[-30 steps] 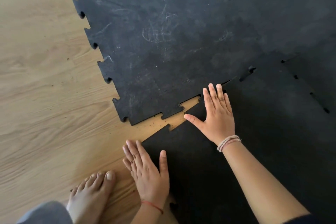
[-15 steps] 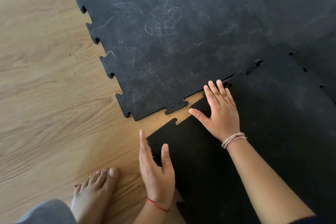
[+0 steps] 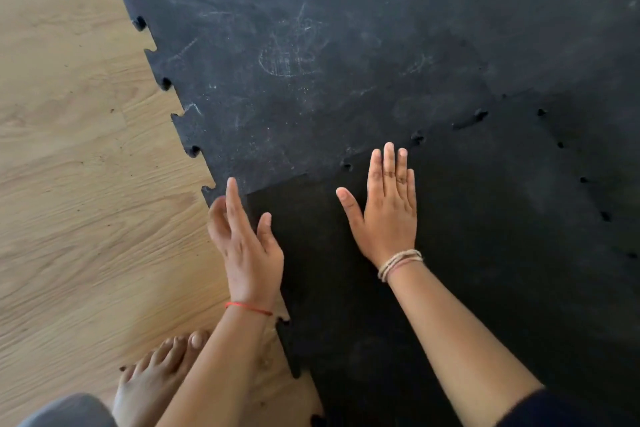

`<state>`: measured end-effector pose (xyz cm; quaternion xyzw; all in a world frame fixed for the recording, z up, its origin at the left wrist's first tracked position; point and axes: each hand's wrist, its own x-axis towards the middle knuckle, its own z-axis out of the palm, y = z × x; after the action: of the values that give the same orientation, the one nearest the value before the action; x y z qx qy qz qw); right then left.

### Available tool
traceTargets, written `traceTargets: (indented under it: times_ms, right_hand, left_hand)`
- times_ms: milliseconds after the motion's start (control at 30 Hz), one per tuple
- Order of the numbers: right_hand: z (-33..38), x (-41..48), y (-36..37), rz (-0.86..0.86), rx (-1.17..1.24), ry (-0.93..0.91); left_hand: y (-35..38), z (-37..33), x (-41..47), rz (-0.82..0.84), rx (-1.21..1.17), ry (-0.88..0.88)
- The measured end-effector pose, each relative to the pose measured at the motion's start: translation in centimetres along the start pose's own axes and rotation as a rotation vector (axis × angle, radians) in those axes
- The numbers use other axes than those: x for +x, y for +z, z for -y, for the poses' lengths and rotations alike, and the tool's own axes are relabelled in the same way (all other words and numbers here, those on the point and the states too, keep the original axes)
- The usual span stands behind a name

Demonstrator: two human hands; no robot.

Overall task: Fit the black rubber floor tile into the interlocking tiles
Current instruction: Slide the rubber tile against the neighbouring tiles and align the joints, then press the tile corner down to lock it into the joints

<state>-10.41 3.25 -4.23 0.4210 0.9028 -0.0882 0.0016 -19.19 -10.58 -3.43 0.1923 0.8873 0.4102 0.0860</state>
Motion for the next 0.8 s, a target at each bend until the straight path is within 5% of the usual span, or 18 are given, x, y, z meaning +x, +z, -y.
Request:
traceTargets:
  times_ms: [133, 333, 800]
  right_hand:
    - [-0.7, 0.4, -0.5, 0.014, 0.002, -0.017]
    - [-2.5, 4.7, -1.7, 0.066, -0.047, 0.027]
    - [-1.9, 0.9, -0.8, 0.047, -0.042, 0.041]
  left_hand:
    - [-0.4, 0.6, -1.1, 0.028, 0.369, 0.073]
    - [2.5, -1.9, 2.7, 0.203, 0.444, 0.213]
    - [2.2, -0.6, -1.4, 0.199, 0.516, 0.144]
